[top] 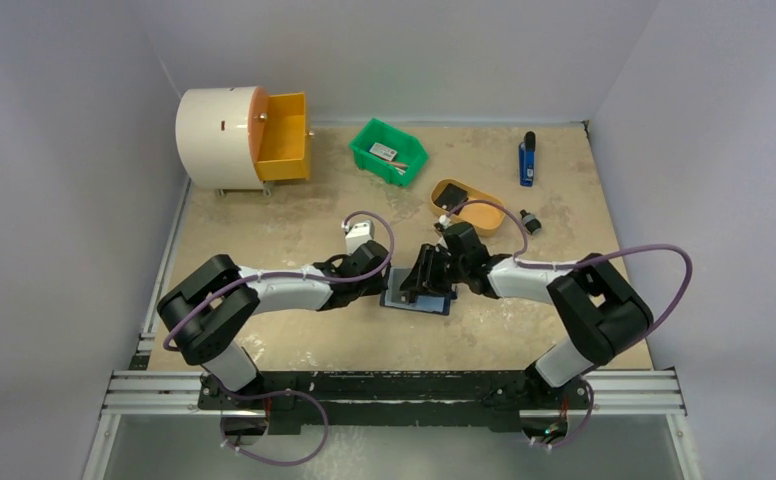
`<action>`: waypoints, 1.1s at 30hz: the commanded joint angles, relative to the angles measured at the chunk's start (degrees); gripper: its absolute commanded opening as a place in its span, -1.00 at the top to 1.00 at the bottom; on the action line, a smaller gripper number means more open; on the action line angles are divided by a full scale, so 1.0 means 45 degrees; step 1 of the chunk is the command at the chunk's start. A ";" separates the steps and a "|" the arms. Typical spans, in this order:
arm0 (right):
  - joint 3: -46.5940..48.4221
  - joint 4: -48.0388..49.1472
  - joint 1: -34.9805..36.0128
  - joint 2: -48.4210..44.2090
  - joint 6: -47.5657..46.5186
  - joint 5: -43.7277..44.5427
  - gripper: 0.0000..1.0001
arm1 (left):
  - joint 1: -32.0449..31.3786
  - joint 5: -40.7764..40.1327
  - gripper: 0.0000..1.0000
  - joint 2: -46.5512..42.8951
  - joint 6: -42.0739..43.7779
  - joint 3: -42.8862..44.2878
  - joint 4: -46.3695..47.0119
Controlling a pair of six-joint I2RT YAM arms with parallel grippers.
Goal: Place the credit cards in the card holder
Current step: Insert the credit card into the card holder.
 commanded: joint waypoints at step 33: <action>0.2826 -0.6154 -0.1137 -0.4954 -0.1842 0.6159 -0.22 | 0.0004 -0.2124 0.17 -0.4915 -0.0194 -0.1729 -0.1602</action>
